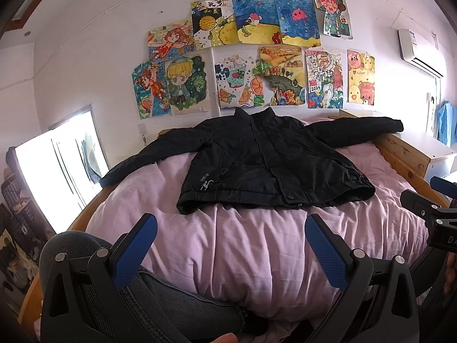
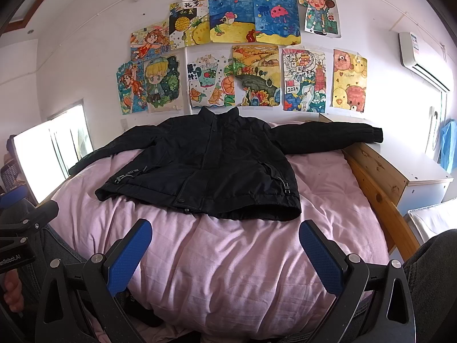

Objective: Fold large clothes

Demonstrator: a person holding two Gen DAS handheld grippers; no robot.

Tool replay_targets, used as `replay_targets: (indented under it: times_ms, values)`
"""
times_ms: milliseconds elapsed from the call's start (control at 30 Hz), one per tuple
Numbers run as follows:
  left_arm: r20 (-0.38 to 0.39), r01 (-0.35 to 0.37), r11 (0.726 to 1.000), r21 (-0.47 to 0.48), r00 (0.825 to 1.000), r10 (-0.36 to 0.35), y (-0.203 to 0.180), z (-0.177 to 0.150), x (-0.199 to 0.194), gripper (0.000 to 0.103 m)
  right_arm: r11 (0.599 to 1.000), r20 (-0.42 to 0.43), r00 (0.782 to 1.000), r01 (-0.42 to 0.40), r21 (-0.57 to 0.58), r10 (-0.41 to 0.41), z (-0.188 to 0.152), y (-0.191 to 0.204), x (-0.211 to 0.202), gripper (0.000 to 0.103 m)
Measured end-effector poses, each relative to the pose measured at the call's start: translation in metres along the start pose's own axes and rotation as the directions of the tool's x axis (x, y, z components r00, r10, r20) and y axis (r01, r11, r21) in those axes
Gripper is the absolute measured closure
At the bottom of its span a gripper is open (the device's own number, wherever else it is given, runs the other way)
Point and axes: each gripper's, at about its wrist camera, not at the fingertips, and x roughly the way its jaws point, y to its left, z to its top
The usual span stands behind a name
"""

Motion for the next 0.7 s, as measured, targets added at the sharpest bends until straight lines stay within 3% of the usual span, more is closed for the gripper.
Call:
replay_targets:
  times_ms: [700]
  values:
    - [0.002, 0.0, 1.0, -0.001, 1.0, 0.0, 0.0001, 0.0, 0.0001, 0.001, 1.0, 0.0, 1.0, 0.0, 0.002, 0.0, 0.0012, -0.0013, -0.0006, 0.0]
